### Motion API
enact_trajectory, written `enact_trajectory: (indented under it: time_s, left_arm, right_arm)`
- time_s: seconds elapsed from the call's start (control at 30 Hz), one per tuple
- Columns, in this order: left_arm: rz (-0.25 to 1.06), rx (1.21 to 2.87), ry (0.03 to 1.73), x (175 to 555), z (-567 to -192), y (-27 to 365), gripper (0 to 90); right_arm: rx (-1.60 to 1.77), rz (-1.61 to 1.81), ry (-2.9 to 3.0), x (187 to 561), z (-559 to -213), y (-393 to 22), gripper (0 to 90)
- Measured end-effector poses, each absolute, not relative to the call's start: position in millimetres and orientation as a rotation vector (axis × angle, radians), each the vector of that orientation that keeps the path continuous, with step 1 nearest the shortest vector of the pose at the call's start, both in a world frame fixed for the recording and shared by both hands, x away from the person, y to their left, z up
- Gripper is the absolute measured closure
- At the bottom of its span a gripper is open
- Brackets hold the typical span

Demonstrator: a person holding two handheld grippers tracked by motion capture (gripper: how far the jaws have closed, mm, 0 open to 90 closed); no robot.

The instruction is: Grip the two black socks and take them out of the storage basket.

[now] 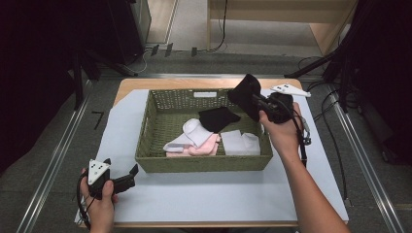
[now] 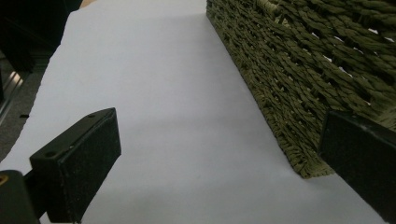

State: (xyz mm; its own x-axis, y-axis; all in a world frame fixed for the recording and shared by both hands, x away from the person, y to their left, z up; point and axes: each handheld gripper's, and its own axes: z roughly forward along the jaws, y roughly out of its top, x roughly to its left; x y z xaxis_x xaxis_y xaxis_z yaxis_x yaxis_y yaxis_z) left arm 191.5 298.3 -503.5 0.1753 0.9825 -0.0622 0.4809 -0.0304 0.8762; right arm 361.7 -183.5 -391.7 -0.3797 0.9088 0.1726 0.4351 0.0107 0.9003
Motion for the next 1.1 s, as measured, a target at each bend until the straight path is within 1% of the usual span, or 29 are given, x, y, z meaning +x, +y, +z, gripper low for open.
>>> enact_trajectory:
  time_s: [0.3,0.47,0.63,0.97,1.0,1.1]
  left_arm:
    - [0.777,1.636,1.423,191.4,-503.5,298.1,0.5]
    - [0.780,1.633,1.423,191.2,-503.5,298.0,0.5]
    - [0.791,1.628,1.422,190.4,-503.4,297.9,0.5]
    - [0.799,1.628,1.425,190.1,-503.4,297.3,0.5]
    - [0.799,1.628,1.425,190.1,-503.4,297.3,0.5]
    - [0.799,1.629,1.426,190.1,-503.3,297.2,0.5]
  right_arm:
    - [1.423,1.381,1.601,359.7,-385.8,-208.8,82.7]
    - [1.476,1.354,1.551,360.9,-389.1,-225.0,82.3]
    - [1.519,1.262,1.555,362.6,-406.5,-238.5,81.7]
    - [1.677,1.016,1.617,366.7,-454.9,-257.3,81.5]
    - [1.688,1.008,1.620,367.6,-457.9,-259.2,78.5]
    - [1.683,1.032,1.633,370.6,-459.7,-260.0,60.5]
